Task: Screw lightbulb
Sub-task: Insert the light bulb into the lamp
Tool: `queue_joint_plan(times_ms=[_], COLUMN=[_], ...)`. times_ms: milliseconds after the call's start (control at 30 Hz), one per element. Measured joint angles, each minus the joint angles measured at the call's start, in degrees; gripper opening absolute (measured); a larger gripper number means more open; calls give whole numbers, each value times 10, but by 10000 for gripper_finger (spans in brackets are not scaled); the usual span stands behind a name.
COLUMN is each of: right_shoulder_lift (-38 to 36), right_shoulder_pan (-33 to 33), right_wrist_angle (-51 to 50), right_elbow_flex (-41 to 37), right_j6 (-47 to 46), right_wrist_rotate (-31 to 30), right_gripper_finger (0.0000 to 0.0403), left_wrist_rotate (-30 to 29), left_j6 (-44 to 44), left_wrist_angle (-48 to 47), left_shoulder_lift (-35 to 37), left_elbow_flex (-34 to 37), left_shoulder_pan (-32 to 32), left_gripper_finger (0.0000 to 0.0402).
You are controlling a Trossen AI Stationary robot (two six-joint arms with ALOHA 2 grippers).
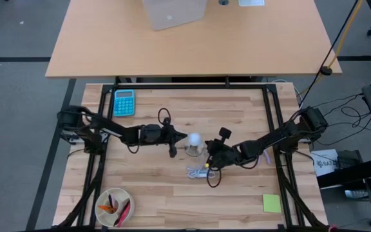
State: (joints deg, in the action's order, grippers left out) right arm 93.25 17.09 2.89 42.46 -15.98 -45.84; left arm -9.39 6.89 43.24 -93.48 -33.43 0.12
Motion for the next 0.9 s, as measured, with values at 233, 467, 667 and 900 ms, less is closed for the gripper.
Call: queue_joint_plan(times_ms=[233, 467, 667, 900], right_shoulder_lift=[-3, -20, -37, -37], right_shoulder_pan=[-12, -25, -30, -32], right_wrist_angle=[62, 66, 74, 119], right_elbow_flex=[0, 0, 0, 0], right_j6=[64, 96, 140, 190], right_wrist_rotate=[-7, -12, -11, -6], right_gripper_finger=[0, 0, 0, 0], left_wrist_rotate=[-9, -16, 18, 19], left_j6=[-25, -35, -45, -43], left_wrist_angle=[-35, -22, 23, 25], left_shoulder_lift=[37, 40, 40, 39], left_elbow_flex=[0, 0, 0, 0], left_shoulder_pan=[-35, -55, -56, -54], left_gripper_finger=[0, 0, 0, 0])
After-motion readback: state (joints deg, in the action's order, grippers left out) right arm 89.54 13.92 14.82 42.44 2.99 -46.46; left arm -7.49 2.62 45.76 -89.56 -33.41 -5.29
